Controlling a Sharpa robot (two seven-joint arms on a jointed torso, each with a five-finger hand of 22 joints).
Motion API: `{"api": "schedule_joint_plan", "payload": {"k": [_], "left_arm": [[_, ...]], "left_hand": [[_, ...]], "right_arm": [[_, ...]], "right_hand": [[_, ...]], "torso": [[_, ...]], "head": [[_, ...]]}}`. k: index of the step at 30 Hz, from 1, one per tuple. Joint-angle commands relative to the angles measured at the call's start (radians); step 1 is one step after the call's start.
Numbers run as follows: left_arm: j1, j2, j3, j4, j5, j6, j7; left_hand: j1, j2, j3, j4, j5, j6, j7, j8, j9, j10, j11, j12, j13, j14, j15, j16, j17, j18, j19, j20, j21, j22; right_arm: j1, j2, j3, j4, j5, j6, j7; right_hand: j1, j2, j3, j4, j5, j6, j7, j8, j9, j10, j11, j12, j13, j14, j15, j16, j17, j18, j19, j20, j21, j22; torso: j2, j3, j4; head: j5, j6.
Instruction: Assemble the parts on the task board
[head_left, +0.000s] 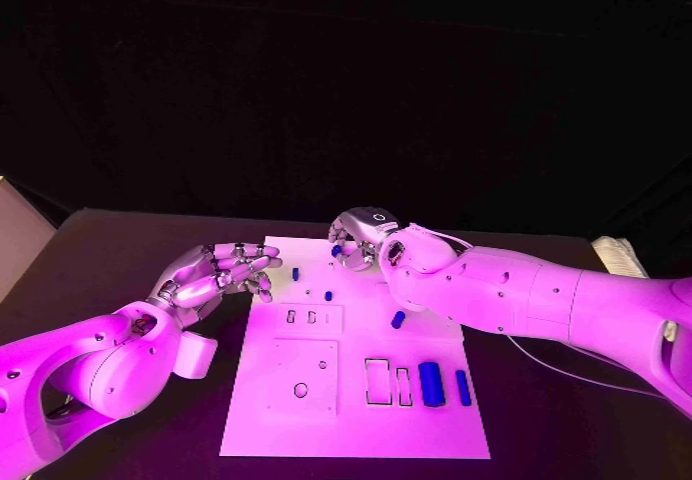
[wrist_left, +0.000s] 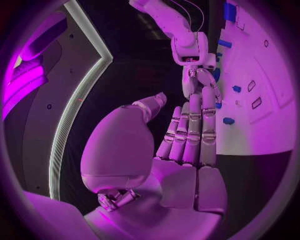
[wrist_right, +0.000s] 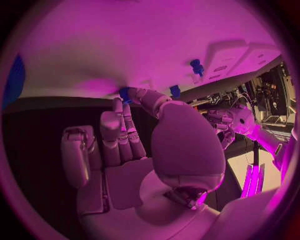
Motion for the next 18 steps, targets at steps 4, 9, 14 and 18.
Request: {"api": "schedule_joint_plan", "payload": {"k": [4,9,14,18], "left_arm": [[0.001,-0.001,0.001,0.000,-0.004,0.022,0.004],[0.001,-0.004,0.001,-0.002,-0.004,0.022,0.005],[0.001,-0.005,0.001,-0.006,-0.002,0.022,0.005],[0.001,-0.003,0.000,-0.011,-0.001,0.026,0.005]], "left_hand": [[0.002,0.008,0.001,-0.005,-0.005,-0.010,0.016,-0.005,0.002,-0.008,0.001,-0.003,0.001,-0.007,0.001,0.003,-0.002,0.006,-0.007,0.002,0.004,0.002],[0.002,0.008,0.001,-0.005,-0.005,-0.010,0.016,-0.005,0.002,-0.008,0.001,-0.003,0.001,-0.007,0.001,0.003,-0.002,0.006,-0.007,0.002,0.004,0.002],[0.002,0.008,0.001,-0.005,-0.005,-0.010,0.016,-0.005,0.002,-0.008,0.001,-0.003,0.001,-0.007,0.001,0.003,-0.002,0.006,-0.007,0.002,0.004,0.002],[0.002,0.008,0.001,-0.005,-0.005,-0.010,0.016,-0.005,0.002,-0.008,0.001,-0.003,0.001,-0.007,0.001,0.003,-0.002,0.006,-0.007,0.002,0.004,0.002]], "right_arm": [[0.001,-0.026,0.000,0.028,0.010,-0.009,0.028],[0.003,-0.074,0.003,0.081,0.016,-0.038,0.028],[0.016,-0.145,0.012,0.149,0.052,-0.066,0.036],[0.031,-0.216,0.017,0.203,0.123,-0.070,0.051]], "right_hand": [[0.025,0.013,-0.202,0.025,0.015,-0.028,-0.022,-0.034,-0.014,-0.081,0.004,0.070,0.010,-0.065,0.004,-0.008,-0.073,0.020,0.043,0.012,-0.050,0.077],[0.052,0.029,-0.276,0.046,0.017,-0.022,-0.021,-0.040,-0.018,-0.103,0.003,0.112,0.014,-0.068,0.004,0.006,-0.085,0.019,0.046,0.012,-0.049,0.080],[0.065,0.035,-0.284,0.054,0.017,-0.007,-0.020,-0.037,-0.019,-0.093,-0.002,0.136,0.015,-0.057,0.000,0.020,-0.078,0.014,0.054,0.010,-0.033,0.102],[0.078,0.027,-0.219,0.062,0.017,0.027,-0.006,-0.034,-0.025,-0.022,-0.012,0.159,-0.004,-0.011,-0.011,0.050,-0.046,-0.003,0.080,-0.001,0.026,0.180]], "torso": [[0.000,0.0011,-0.0012],[-0.001,0.0021,-0.0018],[-0.005,0.0074,-0.0113],[-0.011,0.0125,-0.0191]], "head": [[0.003,0.002],[0.003,0.006],[0.006,0.010],[0.007,0.013]]}}
